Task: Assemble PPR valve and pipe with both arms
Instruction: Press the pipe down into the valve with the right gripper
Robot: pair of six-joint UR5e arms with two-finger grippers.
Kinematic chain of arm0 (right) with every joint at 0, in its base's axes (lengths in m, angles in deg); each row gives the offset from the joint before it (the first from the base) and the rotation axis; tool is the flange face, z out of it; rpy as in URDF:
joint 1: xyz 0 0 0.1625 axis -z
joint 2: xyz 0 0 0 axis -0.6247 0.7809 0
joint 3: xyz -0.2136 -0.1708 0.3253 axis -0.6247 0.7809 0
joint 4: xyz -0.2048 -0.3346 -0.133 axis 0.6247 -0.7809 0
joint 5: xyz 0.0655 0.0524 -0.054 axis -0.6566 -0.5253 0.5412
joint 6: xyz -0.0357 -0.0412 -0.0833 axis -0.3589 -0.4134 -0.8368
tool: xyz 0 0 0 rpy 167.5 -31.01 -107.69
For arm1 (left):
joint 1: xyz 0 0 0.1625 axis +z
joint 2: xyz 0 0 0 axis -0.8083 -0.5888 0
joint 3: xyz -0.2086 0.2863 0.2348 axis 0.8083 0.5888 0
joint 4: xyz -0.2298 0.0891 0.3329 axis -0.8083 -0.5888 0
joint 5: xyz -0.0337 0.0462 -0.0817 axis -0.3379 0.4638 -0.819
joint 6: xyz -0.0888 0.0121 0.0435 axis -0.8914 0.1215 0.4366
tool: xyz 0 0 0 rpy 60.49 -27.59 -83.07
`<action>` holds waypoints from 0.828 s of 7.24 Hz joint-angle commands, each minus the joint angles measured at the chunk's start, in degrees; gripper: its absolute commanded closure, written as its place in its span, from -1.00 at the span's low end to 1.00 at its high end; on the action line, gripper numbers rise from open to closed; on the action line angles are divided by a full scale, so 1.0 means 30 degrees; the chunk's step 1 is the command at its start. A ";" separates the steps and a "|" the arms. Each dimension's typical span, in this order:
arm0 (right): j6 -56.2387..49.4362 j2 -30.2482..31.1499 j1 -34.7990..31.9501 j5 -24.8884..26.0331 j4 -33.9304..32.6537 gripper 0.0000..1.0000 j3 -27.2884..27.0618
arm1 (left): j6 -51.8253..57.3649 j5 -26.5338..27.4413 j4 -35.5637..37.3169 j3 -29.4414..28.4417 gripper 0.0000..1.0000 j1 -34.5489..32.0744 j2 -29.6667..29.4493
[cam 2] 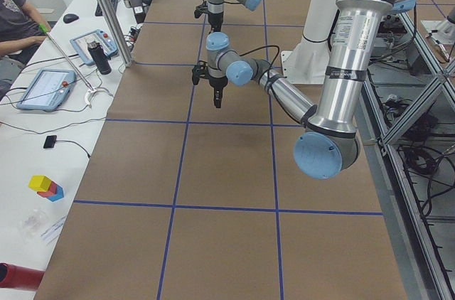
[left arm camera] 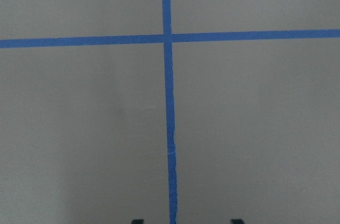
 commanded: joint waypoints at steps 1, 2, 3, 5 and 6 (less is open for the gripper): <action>-0.0025 0.0003 0.0043 0.0000 0.0029 1.00 0.0029 | -0.0004 0.0000 0.0000 0.0001 -0.26 0.0000 -0.0020; -0.0025 0.0003 0.0044 0.0000 0.0030 1.00 0.0030 | -0.0004 0.0000 0.0000 0.0001 -0.26 0.0000 -0.0020; -0.0054 0.0003 0.0044 0.0000 0.0030 1.00 0.0262 | -0.0062 0.0000 0.0000 0.0030 -0.27 0.0000 -0.0020; -0.0083 0.0003 0.0044 0.0000 0.0030 1.00 0.0294 | -0.0062 0.0000 0.0000 0.0059 -0.27 0.0000 -0.0020; -0.0112 0.0003 0.0044 0.0000 0.0030 1.00 0.0322 | -0.0062 0.0000 0.0000 0.0059 -0.27 0.0000 -0.0020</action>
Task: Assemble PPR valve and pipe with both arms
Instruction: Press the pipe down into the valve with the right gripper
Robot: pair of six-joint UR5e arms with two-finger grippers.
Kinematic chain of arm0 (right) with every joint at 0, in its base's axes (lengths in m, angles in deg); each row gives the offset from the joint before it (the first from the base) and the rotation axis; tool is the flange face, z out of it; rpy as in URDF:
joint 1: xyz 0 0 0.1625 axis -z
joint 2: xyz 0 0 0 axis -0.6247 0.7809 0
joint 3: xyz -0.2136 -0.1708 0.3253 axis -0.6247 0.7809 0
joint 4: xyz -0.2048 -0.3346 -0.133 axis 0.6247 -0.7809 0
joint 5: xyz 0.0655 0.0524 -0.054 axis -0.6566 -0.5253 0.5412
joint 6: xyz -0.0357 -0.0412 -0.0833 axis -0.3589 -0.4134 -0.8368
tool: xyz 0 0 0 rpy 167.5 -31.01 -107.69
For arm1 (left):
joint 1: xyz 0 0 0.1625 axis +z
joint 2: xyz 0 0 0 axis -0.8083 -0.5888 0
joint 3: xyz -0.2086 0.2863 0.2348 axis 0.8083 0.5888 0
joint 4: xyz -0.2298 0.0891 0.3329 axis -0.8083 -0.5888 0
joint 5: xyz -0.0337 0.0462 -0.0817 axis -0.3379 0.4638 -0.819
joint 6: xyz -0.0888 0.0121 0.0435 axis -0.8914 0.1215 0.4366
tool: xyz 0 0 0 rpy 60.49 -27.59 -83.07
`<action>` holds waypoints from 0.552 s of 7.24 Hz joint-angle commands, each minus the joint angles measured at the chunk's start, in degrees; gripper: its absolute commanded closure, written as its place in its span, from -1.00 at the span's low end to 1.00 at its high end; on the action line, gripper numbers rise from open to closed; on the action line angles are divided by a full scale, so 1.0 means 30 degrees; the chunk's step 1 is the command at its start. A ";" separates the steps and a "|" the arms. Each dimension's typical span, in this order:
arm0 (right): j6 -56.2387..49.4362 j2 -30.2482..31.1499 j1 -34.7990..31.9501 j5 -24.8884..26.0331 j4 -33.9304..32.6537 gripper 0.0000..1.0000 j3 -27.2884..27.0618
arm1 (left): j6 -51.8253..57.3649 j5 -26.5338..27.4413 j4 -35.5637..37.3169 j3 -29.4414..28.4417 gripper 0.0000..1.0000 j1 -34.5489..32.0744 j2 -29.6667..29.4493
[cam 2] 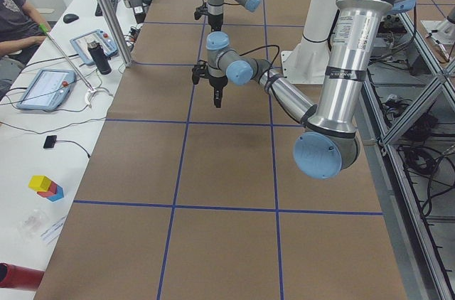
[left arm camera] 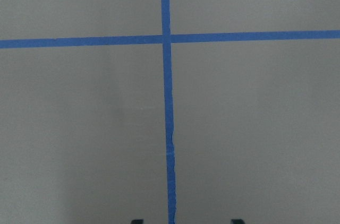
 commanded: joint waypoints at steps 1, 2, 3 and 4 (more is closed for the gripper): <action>-0.0057 0.0000 0.0030 0.0000 0.0000 1.00 0.0031 | -0.0015 0.0000 0.0000 0.0012 -0.27 0.0000 0.0000; -0.0086 0.0000 0.0030 0.0000 0.0029 1.00 0.0031 | -0.0015 0.0000 0.0000 0.0012 -0.27 0.0000 0.0000; -0.0086 0.0000 0.0030 0.0000 0.0029 1.00 0.0060 | -0.0015 0.0000 0.0000 0.0012 -0.27 0.0000 -0.0029; -0.0086 0.0000 0.0030 0.0000 0.0029 1.00 0.0118 | -0.0015 -0.0029 0.0000 0.0012 -0.27 0.0000 -0.0001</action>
